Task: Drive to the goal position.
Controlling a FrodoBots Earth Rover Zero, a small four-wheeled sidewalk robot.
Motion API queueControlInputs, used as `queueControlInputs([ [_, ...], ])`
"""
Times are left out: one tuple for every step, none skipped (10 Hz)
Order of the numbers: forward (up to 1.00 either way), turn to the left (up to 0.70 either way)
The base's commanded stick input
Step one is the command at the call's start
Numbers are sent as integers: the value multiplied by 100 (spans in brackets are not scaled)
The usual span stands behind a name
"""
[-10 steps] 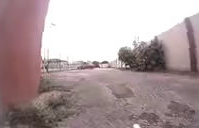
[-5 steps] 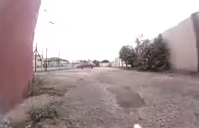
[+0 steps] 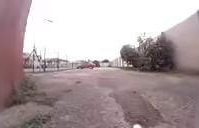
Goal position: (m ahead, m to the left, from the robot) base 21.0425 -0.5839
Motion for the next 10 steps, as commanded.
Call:
queueControlInputs([
  [100,0],
  [100,0],
  [100,0],
  [100,0],
  [100,0],
  [100,0],
  [100,0],
  [100,0],
  [100,0],
  [100,0],
])
